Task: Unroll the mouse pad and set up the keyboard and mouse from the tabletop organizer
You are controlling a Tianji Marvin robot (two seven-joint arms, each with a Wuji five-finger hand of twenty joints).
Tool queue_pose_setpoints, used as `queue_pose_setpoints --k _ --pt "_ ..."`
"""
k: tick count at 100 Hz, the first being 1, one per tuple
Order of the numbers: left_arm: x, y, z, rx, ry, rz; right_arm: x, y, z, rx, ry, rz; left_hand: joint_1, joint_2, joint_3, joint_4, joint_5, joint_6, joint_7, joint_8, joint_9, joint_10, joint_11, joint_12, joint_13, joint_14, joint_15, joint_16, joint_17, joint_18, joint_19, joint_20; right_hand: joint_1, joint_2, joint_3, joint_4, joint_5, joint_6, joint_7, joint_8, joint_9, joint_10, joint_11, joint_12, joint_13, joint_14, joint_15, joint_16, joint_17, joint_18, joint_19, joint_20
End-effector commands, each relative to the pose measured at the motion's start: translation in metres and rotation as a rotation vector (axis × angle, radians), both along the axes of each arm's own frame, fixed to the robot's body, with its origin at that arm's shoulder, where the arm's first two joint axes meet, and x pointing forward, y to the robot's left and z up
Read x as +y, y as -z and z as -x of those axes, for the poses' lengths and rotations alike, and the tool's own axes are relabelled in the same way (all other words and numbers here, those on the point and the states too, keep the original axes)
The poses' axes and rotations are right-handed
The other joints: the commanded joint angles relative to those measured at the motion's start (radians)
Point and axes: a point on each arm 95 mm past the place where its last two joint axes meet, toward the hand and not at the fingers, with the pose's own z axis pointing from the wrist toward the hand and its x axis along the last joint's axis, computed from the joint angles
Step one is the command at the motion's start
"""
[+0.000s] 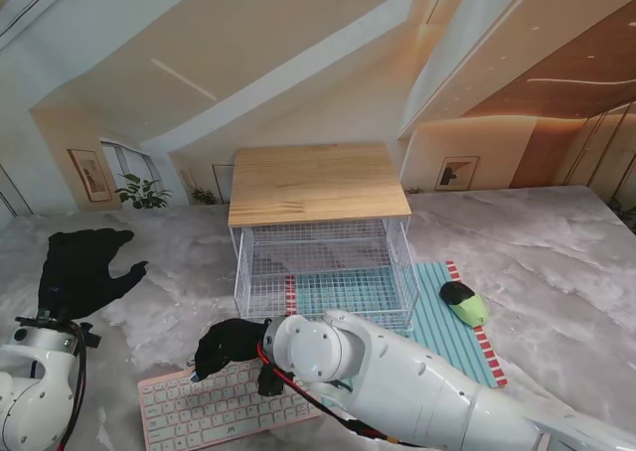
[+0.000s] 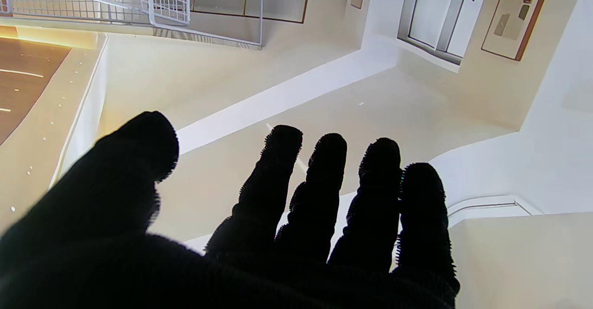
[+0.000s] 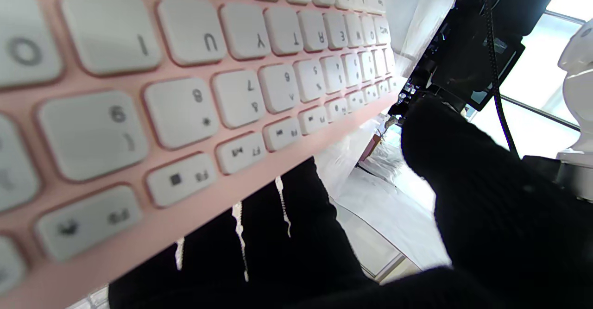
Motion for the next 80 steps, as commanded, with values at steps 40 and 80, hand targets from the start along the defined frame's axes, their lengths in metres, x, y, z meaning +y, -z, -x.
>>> queue_pose_setpoints --k 40,80 --pt "-0.004 0.0 -0.002 0.017 0.015 -0.001 -0.001 -0.001 0.01 -0.021 0.002 -0.075 -0.008 0.004 0.019 -0.019 -0.006 0.009 -0.014 -0.01 -0.027 -0.014 -0.009 -0.008 -0.04 -0.016 -0.012 -0.005 -0.022 -0.025 -0.015 -0.009 -0.049 0.026 -0.035 0.017 0.012 -0.045 -0.014 -0.025 -0.005 -0.039 -0.056 -0.032 -0.07 -0.009 -0.102 -0.048 -0.101 0.014 -0.063 -0.042" --pt "-0.006 0.0 -0.004 0.02 0.018 0.0 -0.005 -0.013 0.019 -0.064 0.007 -0.142 -0.008 0.004 0.019 -0.019 -0.005 0.008 -0.013 -0.01 -0.027 -0.015 -0.01 -0.008 -0.041 -0.017 -0.013 -0.006 -0.023 -0.025 -0.016 -0.009 -0.066 0.03 -0.054 0.02 0.017 -0.075 -0.001 -0.032 0.027 -0.069 -0.091 -0.045 -0.092 -0.035 -0.143 -0.064 -0.177 0.025 -0.093 -0.051"
